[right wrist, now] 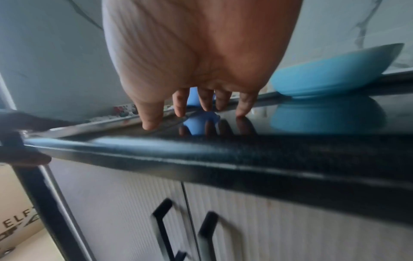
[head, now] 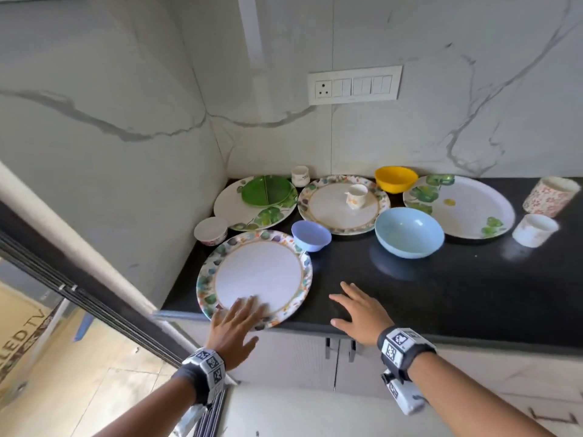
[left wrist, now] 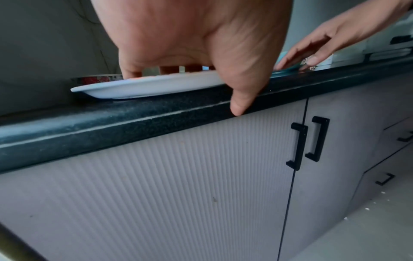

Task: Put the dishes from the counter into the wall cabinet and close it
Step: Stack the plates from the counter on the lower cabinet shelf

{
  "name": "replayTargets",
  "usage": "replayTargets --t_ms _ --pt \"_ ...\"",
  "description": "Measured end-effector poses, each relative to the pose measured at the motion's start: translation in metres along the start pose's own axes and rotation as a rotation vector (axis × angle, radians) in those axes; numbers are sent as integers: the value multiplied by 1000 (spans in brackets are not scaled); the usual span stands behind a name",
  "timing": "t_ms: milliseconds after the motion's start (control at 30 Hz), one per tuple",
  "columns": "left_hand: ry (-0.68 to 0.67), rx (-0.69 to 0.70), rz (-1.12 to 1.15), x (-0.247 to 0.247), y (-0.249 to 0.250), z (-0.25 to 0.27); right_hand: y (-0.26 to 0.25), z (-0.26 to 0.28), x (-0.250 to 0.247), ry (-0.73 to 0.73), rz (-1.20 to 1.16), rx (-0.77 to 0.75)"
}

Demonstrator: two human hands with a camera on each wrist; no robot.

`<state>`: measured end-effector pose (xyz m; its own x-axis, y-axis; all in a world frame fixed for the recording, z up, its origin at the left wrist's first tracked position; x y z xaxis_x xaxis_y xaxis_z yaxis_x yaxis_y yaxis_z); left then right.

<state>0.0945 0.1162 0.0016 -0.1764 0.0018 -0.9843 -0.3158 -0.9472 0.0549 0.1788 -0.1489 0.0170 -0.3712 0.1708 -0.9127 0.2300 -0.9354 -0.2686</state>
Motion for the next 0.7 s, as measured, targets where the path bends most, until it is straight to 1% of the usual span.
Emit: replayTargets --t_ms 167,300,367,500,633,700 --pt "85 104 -36 -11 -1 -3 -1 7 22 40 27 133" --pt "88 198 -63 -10 -3 5 -9 15 31 42 45 242" --pt "122 247 -77 -19 -6 14 -12 21 37 21 64 273" --pt "290 318 -118 -60 -15 32 -17 29 45 -36 106 313" --pt "461 379 -56 -116 -25 47 -23 31 41 -88 77 347" --pt "516 401 -11 -145 -28 53 -25 33 40 -102 54 352"
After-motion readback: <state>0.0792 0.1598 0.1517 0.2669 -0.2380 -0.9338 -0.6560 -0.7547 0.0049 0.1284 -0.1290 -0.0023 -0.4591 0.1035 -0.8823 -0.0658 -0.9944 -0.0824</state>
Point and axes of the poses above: each hand's wrist, its own z-axis away from the middle knuckle, its own x-axis out of the palm, y = z × x, the point moved 10 cm from there along -z, towards the middle knuckle, and after that the axes turned 12 degrees about x, right-handed, at the moved point
